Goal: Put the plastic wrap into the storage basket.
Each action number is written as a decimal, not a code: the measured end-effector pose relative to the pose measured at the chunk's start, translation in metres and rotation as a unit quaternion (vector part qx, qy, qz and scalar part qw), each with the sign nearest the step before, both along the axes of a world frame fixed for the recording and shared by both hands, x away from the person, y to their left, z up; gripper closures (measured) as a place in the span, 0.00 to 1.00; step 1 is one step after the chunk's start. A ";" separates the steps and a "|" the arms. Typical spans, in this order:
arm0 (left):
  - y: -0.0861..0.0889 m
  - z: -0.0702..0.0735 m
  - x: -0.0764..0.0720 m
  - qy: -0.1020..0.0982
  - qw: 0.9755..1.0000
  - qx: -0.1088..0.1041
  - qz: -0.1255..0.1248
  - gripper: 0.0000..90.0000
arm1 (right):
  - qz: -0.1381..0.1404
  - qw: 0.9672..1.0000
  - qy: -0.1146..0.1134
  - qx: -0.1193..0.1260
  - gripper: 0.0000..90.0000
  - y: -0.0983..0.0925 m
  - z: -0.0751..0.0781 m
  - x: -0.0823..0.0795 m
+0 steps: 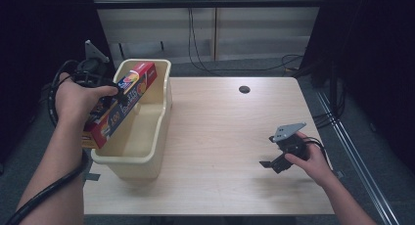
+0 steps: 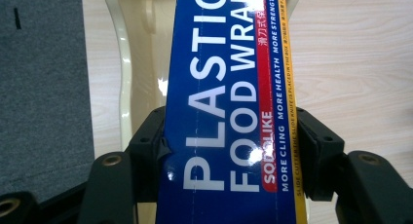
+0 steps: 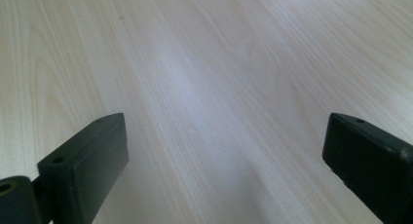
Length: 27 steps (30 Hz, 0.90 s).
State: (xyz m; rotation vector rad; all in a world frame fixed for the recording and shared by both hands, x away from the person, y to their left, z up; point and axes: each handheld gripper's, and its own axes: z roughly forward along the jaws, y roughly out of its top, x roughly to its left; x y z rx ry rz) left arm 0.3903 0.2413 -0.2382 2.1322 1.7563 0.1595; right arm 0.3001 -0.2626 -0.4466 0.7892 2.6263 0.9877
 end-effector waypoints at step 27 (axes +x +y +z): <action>-0.007 -0.046 0.006 0.045 0.999 -0.008 0.011 0.45 | -0.001 1.000 -0.004 -0.001 0.03 0.001 0.002 -0.001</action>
